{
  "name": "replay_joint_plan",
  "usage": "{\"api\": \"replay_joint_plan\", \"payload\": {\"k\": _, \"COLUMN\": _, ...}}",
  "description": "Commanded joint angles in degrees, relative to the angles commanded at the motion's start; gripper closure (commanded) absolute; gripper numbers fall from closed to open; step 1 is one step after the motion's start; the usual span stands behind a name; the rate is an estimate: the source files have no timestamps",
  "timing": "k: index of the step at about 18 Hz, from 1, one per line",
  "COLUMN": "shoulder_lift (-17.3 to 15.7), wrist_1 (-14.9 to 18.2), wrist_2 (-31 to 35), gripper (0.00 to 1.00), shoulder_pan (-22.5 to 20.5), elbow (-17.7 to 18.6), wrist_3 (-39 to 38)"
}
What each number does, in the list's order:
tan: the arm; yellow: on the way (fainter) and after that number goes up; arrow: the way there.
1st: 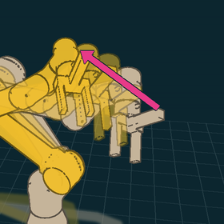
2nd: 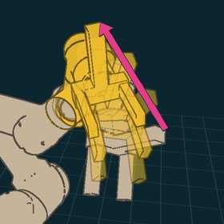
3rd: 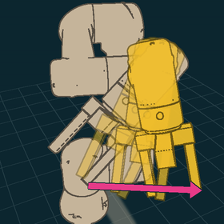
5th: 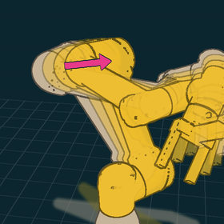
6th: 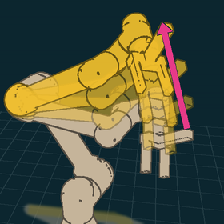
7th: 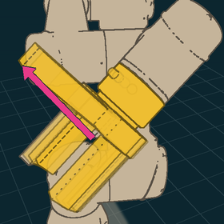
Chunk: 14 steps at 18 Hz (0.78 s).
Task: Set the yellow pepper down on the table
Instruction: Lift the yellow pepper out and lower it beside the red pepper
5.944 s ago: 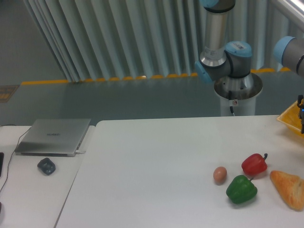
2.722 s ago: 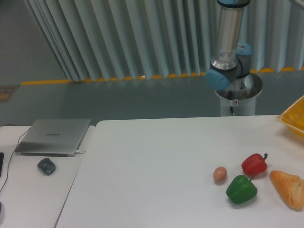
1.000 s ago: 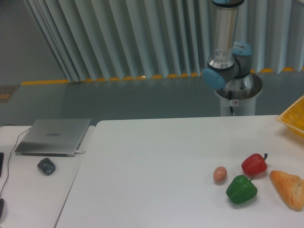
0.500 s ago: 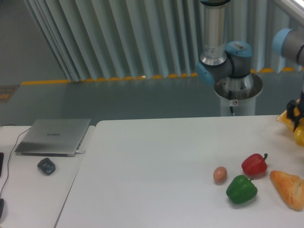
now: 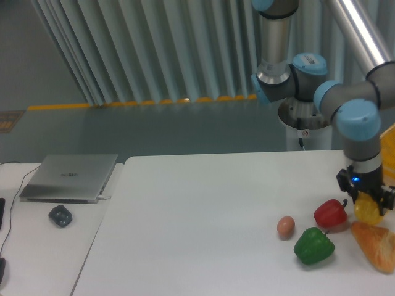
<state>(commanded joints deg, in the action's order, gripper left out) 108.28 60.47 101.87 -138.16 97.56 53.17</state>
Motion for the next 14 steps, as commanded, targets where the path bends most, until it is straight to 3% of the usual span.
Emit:
{"api": "replay_joint_plan", "payload": {"k": 2, "shoulder_lift": 0.0, "wrist_1": 0.0, "wrist_2": -0.1, "gripper": 0.3, "shoulder_pan": 0.0, "elbow": -0.1, "wrist_3": -0.1}}
{"api": "replay_joint_plan", "payload": {"k": 3, "shoulder_lift": 0.0, "wrist_1": 0.0, "wrist_2": -0.2, "gripper": 0.24, "shoulder_pan": 0.1, "elbow": -0.1, "wrist_3": -0.1}}
{"api": "replay_joint_plan", "payload": {"k": 5, "shoulder_lift": 0.1, "wrist_1": 0.0, "wrist_2": -0.2, "gripper": 0.0, "shoulder_pan": 0.1, "elbow": -0.3, "wrist_3": 0.0}}
{"api": "replay_joint_plan", "payload": {"k": 10, "shoulder_lift": -0.7, "wrist_1": -0.1, "wrist_2": 0.0, "gripper": 0.0, "shoulder_pan": 0.5, "elbow": -1.2, "wrist_3": 1.1}}
{"api": "replay_joint_plan", "payload": {"k": 14, "shoulder_lift": -1.8, "wrist_1": 0.7, "wrist_2": -3.1, "gripper": 0.0, "shoulder_pan": 0.0, "elbow": -4.8, "wrist_3": 1.4}}
